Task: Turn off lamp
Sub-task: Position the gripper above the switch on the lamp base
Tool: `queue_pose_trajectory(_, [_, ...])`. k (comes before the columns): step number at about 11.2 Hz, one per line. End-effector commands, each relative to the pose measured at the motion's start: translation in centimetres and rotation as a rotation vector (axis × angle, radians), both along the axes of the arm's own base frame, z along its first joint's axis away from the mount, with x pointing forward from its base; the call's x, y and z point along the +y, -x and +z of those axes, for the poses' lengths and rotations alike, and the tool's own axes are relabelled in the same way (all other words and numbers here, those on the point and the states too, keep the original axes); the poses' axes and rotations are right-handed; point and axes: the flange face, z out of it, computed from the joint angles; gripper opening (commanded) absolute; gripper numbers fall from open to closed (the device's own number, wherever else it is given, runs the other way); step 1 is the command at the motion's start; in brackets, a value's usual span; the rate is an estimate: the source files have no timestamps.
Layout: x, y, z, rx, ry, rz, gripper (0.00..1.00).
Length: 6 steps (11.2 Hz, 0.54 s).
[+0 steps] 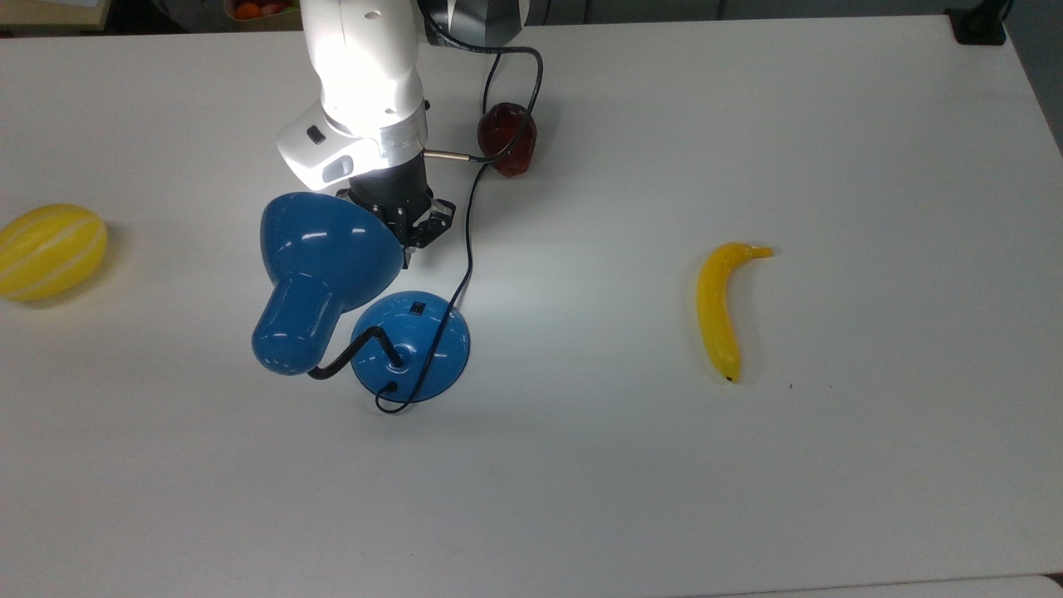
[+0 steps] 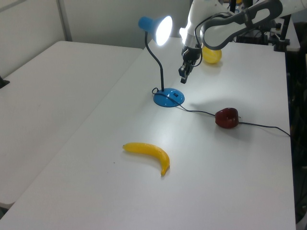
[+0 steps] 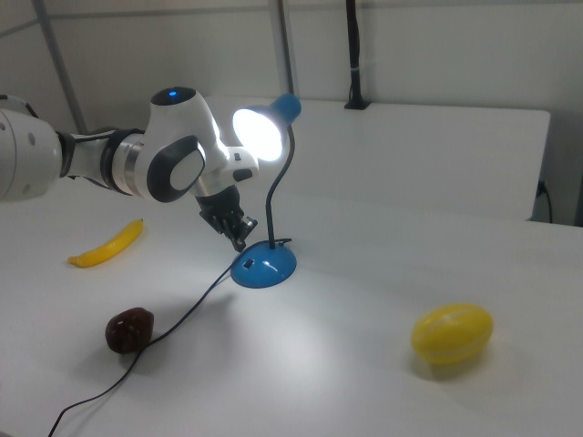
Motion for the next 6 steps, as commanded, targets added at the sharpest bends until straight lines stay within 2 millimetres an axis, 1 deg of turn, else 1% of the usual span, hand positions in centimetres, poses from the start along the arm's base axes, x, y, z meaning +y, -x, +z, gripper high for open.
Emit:
queue_pose_trajectory(1, [0.28,-0.53,-0.28,-0.028,-0.004,0.003,0.00])
queue_pose_trajectory(3, [0.39,-0.58,-0.78,-0.021,-0.002,0.006,0.00])
queue_pose_trajectory(6, [0.29,-0.60,-0.86,-0.021,-0.001,0.004,0.00])
